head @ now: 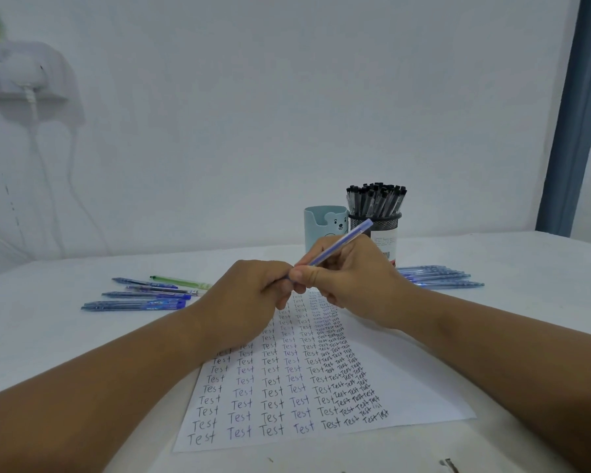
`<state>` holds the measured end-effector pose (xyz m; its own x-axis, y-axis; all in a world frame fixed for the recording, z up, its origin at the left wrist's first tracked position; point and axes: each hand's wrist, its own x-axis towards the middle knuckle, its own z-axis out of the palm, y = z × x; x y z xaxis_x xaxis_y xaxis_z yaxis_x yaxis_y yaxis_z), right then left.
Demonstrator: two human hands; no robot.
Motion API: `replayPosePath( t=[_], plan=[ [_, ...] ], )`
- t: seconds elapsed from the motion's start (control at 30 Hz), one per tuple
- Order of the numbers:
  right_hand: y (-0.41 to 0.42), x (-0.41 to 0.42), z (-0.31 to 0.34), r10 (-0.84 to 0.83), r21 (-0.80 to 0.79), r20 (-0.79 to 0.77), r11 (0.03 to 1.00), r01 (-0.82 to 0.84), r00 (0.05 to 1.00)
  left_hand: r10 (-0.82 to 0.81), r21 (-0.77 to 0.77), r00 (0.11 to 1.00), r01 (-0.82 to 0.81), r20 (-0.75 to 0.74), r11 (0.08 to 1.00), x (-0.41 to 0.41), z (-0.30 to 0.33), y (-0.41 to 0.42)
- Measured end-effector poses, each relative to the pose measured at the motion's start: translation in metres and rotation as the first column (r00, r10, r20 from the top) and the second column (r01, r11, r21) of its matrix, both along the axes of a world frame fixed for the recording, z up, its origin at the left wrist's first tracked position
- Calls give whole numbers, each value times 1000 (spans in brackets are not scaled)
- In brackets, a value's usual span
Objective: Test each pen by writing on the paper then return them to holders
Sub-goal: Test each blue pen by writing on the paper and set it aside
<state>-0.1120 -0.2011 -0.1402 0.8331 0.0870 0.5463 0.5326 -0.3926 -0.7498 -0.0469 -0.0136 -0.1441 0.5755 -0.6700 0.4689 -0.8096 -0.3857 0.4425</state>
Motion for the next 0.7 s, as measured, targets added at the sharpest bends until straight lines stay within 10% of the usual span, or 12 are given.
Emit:
replayPosePath(
  t=[0.37,0.7],
  plan=[
    [-4,2,25,-209,102,15,973,207,978,10,-65,994,-17,-107,998,-5,12,-3],
    [-58,-12,41,-474,-373,111,795,478,874,157,300,961,-84,-226,950,23,7,36]
  ],
)
